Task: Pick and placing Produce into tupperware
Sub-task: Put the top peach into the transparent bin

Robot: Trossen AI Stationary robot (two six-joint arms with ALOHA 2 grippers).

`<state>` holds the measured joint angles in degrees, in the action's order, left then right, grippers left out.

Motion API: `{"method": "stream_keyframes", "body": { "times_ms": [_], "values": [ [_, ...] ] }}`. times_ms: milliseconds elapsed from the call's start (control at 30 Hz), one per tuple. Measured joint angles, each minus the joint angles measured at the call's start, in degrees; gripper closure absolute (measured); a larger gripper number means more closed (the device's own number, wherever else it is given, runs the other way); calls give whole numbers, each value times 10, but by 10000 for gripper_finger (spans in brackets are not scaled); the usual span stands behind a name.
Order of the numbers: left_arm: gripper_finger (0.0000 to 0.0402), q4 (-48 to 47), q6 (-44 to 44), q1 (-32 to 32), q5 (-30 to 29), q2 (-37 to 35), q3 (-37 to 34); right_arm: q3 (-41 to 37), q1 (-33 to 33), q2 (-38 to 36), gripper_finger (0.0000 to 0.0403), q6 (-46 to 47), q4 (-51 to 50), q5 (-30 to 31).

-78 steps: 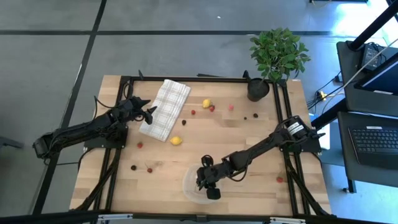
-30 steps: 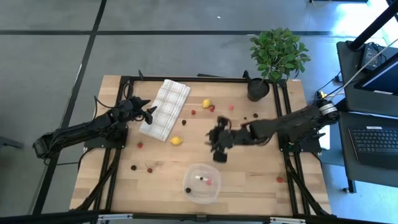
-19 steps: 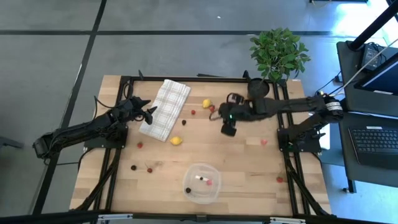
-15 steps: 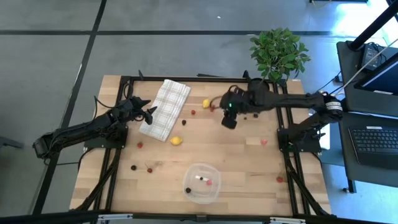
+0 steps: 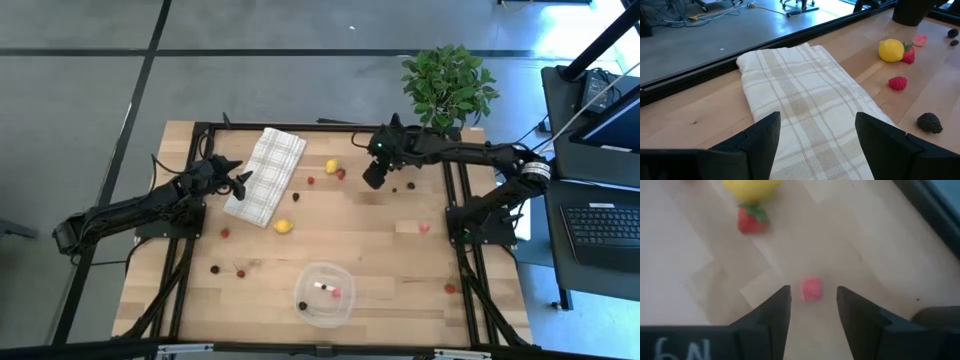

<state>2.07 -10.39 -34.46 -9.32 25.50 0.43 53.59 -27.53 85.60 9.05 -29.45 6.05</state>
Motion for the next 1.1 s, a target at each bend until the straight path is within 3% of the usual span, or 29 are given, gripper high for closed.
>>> {"method": "stream_keyframes", "body": {
  "times_ms": [467,633,1100],
  "values": [
    [151,0,5,0,0,0,0,-94,-4,0,240,52,149,-3],
    [151,0,5,0,0,0,0,-101,-4,7,240,57,156,-3],
    [151,1,5,0,0,0,0,-99,-4,105,241,56,187,-1]
  ]
}}
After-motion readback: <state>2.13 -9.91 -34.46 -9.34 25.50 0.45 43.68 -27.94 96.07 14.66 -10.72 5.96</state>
